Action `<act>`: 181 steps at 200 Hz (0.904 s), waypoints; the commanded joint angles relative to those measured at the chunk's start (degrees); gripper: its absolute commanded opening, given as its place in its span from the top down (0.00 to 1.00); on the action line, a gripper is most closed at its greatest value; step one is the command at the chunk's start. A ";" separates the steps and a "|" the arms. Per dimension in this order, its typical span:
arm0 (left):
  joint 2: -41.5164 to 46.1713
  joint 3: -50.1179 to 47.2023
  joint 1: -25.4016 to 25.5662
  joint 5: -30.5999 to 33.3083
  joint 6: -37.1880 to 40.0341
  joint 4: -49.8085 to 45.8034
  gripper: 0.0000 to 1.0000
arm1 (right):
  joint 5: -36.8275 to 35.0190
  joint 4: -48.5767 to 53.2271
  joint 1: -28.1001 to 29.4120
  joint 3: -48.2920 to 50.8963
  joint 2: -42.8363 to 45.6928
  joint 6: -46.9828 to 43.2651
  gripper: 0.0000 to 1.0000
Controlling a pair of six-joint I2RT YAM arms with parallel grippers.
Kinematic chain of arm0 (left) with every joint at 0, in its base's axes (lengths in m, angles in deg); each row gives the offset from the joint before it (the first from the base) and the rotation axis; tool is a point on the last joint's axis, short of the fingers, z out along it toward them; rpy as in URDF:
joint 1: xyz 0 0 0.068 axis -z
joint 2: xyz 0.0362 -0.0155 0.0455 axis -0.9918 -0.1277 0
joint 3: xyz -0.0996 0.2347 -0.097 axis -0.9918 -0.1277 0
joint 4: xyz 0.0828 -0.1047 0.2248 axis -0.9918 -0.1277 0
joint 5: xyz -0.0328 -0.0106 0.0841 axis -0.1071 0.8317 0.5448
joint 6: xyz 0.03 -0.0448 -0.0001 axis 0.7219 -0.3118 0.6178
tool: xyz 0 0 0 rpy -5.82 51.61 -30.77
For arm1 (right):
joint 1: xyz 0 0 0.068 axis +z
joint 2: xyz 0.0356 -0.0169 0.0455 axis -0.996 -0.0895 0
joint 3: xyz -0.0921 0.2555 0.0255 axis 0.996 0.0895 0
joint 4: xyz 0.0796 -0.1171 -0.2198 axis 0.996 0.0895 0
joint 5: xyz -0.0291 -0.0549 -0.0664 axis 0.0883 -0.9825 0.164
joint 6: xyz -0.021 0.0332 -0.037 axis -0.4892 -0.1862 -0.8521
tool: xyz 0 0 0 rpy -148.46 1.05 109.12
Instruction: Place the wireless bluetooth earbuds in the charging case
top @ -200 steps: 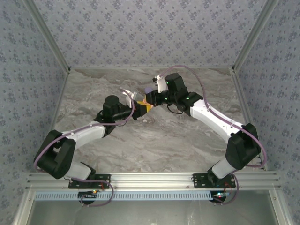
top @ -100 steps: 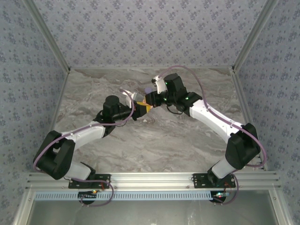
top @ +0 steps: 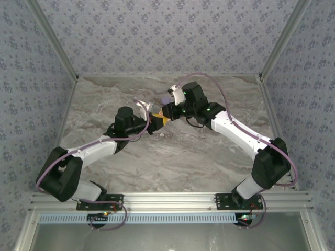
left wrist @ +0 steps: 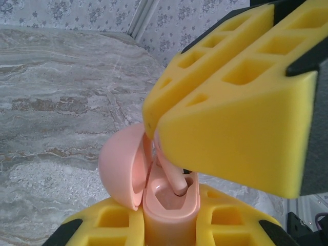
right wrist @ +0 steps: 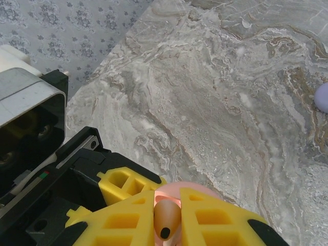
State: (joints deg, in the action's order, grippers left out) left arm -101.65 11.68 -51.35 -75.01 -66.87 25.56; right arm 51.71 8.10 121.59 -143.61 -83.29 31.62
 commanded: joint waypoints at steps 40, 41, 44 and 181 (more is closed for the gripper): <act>2.25 2.42 0.02 1.79 2.20 -0.93 0.91 | -1.91 3.46 1.16 -2.12 0.98 -1.75 0.82; 2.24 2.43 0.04 1.79 2.20 -0.93 0.91 | -1.92 3.47 1.16 -2.12 1.01 -1.75 0.82; 2.31 2.38 0.04 1.79 2.21 -0.93 0.91 | -1.93 3.45 1.25 -2.12 1.03 -1.87 0.82; 3.63 1.78 0.01 3.02 3.07 -0.49 0.92 | 0.97 6.14 2.36 -3.19 0.21 -2.60 0.81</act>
State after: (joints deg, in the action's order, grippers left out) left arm -100.12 11.90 -51.35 -73.83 -64.99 22.89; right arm 49.57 10.37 122.99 -145.16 -83.26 29.87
